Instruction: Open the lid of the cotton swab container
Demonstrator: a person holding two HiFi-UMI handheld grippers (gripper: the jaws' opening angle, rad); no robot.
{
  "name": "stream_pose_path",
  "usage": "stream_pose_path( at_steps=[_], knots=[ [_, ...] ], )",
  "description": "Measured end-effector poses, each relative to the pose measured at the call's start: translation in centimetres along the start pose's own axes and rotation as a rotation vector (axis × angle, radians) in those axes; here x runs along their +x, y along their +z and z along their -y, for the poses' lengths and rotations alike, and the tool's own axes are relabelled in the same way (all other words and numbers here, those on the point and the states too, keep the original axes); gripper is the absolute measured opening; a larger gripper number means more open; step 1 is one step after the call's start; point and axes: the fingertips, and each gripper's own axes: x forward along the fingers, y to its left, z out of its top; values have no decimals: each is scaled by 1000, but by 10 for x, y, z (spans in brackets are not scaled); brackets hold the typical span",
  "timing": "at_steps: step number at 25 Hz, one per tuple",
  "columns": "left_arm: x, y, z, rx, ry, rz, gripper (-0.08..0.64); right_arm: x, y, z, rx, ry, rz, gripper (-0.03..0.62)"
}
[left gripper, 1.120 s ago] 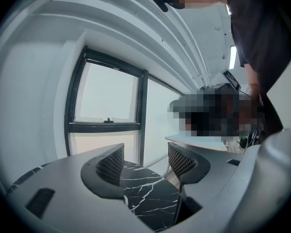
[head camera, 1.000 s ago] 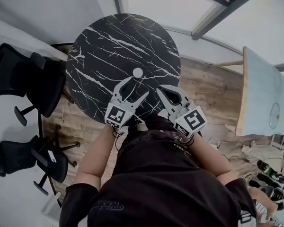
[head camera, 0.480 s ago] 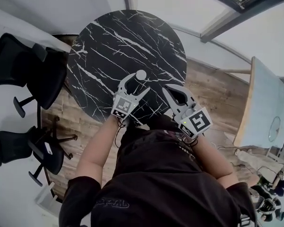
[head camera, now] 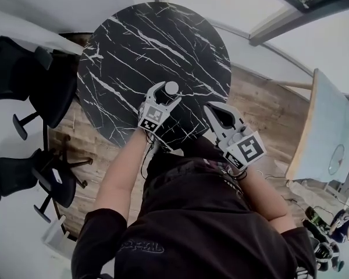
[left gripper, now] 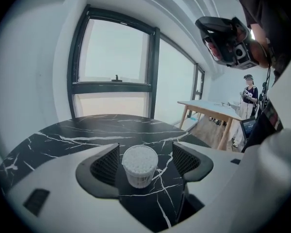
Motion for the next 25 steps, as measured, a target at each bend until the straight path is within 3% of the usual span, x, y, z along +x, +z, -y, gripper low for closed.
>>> stream_pose_path(
  at_steps=[16, 25],
  knots=[
    [31, -52, -13, -18, 47, -120, 348, -14, -10, 11, 37, -31, -15, 20],
    [45, -62, -12, -3, 45, -175, 344, -14, -12, 11, 53, -31, -20, 20]
  ],
)
